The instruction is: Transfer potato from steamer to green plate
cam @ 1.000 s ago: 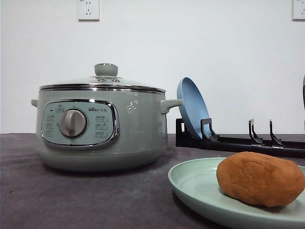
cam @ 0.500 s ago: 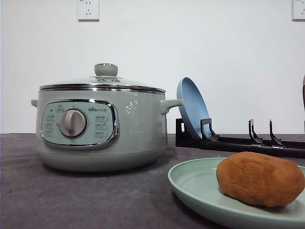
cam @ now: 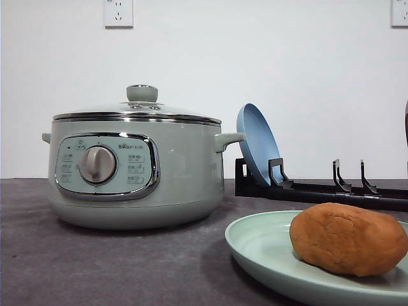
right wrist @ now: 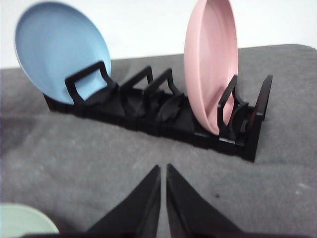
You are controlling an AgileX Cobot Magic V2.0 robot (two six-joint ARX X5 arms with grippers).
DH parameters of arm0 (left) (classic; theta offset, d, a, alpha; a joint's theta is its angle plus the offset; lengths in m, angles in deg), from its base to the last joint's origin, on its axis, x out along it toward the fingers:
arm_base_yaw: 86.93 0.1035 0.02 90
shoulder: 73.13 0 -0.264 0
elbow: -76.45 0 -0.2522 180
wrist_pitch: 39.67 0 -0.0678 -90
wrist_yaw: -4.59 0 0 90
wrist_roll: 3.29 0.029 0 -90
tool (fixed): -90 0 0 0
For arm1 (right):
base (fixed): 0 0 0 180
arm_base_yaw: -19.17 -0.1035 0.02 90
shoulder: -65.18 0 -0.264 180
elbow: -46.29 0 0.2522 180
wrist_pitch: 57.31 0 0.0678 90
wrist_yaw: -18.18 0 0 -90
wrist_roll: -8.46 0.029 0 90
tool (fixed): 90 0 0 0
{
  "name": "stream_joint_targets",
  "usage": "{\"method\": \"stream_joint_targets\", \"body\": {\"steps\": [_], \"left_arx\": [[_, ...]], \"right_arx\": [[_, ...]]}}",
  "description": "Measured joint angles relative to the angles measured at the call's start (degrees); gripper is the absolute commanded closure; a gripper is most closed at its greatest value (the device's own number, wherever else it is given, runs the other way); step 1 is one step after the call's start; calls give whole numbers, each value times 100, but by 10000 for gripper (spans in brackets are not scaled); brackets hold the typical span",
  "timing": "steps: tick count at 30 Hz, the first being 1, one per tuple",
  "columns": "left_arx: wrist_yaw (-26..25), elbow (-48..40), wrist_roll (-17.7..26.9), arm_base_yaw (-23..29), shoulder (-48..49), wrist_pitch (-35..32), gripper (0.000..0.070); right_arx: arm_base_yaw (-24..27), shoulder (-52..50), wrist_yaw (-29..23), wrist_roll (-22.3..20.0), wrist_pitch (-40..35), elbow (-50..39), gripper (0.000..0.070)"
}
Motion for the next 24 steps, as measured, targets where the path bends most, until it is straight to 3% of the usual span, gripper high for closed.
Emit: {"method": "stream_joint_targets", "body": {"steps": [24], "left_arx": [[0,0,0,0,0,0,683]], "right_arx": [[0,7,4,-248,-415,-350,692]]}}
